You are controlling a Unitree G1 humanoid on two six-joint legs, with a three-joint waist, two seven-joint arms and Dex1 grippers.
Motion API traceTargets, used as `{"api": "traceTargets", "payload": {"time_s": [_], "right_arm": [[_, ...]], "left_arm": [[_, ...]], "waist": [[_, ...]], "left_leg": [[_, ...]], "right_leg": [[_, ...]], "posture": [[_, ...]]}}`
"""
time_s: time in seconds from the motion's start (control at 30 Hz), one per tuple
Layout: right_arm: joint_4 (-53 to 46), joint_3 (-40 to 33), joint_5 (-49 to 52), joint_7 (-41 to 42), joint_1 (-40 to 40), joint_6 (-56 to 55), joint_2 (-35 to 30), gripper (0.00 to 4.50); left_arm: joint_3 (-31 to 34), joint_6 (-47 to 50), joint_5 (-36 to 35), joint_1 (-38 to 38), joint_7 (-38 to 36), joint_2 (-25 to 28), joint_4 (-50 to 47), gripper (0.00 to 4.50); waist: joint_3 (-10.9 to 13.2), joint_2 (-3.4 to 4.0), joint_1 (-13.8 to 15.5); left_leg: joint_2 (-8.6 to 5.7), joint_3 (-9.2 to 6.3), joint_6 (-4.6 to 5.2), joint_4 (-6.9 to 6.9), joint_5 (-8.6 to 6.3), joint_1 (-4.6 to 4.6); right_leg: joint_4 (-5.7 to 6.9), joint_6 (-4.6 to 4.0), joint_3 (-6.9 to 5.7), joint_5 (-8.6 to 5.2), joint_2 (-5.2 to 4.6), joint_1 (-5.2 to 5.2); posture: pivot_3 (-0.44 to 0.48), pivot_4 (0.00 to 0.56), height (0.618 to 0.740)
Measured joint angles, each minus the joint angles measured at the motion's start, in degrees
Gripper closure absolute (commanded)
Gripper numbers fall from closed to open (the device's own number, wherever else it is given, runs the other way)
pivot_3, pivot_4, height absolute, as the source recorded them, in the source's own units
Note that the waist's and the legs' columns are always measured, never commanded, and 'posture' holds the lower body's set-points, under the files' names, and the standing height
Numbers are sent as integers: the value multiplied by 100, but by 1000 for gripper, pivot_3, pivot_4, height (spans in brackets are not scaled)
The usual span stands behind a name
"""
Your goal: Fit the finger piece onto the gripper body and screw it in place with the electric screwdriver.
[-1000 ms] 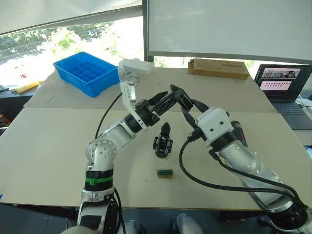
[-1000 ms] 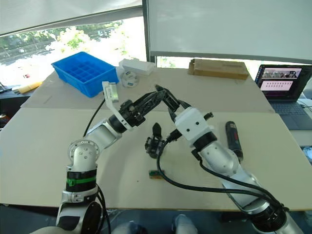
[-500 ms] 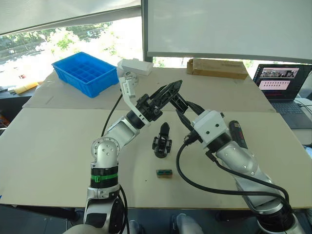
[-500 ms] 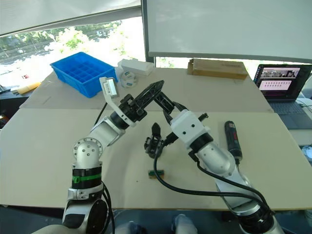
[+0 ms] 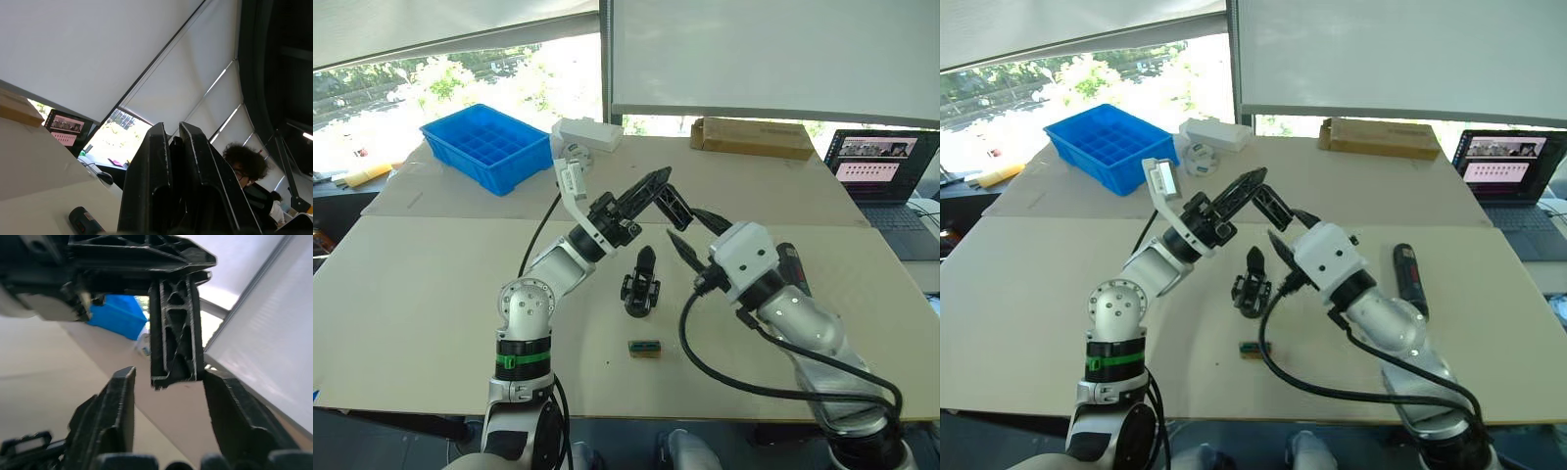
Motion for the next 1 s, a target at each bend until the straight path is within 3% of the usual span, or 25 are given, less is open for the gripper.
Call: {"api": "traceTargets", "payload": {"time_s": [0.03,0.1,0.23,0.33,0.47,0.67,1.0], "right_arm": [[-68,-113,256,190,13,115,-47,611],[-196,-609,1199,762,6,864,-486,15],[-125,-1788,3521,1352,-397,2745,-1266,15],[94,-1957,4951,1355,-945,3758,-1504,15],[432,-1664,6134,1008,-1457,4793,-1690,15],[1043,-974,7622,-733,-2045,5131,-813,15],[1195,-432,8499,-1877,-2258,5011,-782,15]], "left_arm": [[10,-3,7,-23,-79,87,26,4500],[-167,91,94,-135,-707,802,196,4500],[-380,721,221,-574,-2335,2323,956,4500],[-911,979,413,-812,-3417,2787,1112,4500],[-1384,1186,658,-886,-4192,2983,1118,4500],[-1798,1303,826,-858,-4568,2957,835,4500],[-1833,1386,926,-629,-4564,2847,615,4500]], "waist": [[0,0,-3],[1,1,-23],[3,3,-37],[3,3,-5],[3,1,21],[3,2,-8],[3,2,1]], "left_leg": [[0,0,0,0,0,2],[1,1,-2,0,1,9],[13,-1,-8,-5,4,14],[10,-3,-9,-10,4,14],[5,-8,-7,-8,3,3],[7,-14,-8,-5,4,0],[5,-17,-7,0,4,-10]], "right_leg": [[1,0,0,0,1,0],[8,-4,2,0,7,1],[10,-25,-3,0,16,0],[8,-31,-5,-2,10,0],[3,-31,-9,1,-4,-3],[12,-32,1,2,-5,-7],[9,-26,-4,4,-8,-7]], "posture": [[0,150,740],[0,150,740],[0,150,740],[0,150,740],[0,150,740],[0,150,740],[0,150,740]]}}
